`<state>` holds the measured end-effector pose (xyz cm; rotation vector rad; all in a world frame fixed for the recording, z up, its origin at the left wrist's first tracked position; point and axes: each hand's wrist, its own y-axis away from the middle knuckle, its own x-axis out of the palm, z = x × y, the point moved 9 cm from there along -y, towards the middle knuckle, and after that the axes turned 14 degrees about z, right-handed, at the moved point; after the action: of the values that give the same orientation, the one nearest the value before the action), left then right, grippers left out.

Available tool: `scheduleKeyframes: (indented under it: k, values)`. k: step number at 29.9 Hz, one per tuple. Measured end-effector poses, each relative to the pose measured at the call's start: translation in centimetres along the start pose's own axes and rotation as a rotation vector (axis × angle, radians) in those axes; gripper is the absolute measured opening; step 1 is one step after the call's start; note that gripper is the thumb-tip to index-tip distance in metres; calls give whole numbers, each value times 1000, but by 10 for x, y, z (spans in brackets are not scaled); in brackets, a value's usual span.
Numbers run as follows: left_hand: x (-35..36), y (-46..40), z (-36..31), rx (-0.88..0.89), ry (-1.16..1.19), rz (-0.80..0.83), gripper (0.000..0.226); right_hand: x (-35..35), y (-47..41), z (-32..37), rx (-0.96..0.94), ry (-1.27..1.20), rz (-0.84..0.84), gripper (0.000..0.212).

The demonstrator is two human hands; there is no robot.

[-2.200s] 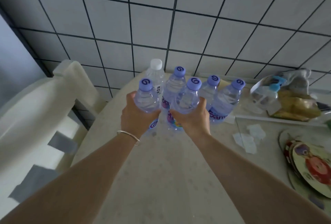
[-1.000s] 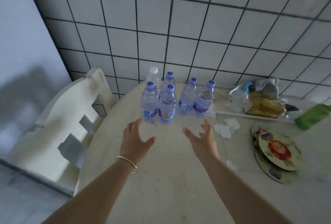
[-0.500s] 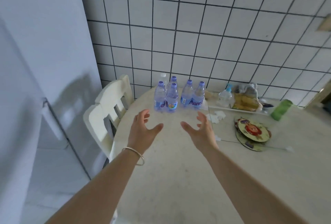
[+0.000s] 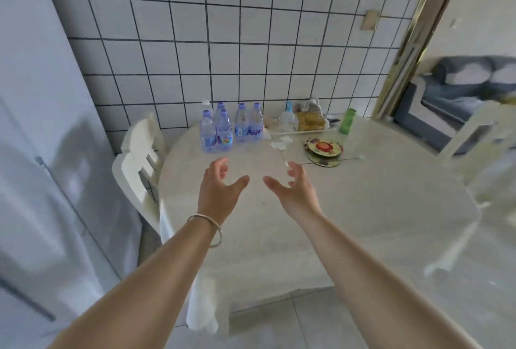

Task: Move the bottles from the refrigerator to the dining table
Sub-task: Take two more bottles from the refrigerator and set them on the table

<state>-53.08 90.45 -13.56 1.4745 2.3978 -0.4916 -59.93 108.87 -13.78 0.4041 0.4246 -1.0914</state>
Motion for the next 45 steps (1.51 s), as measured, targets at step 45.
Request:
scheduleKeyframes:
  k: [45]
  values:
    - [-596,316,153,-8,130,-431,35,520,249,374,-460,-18,444,41]
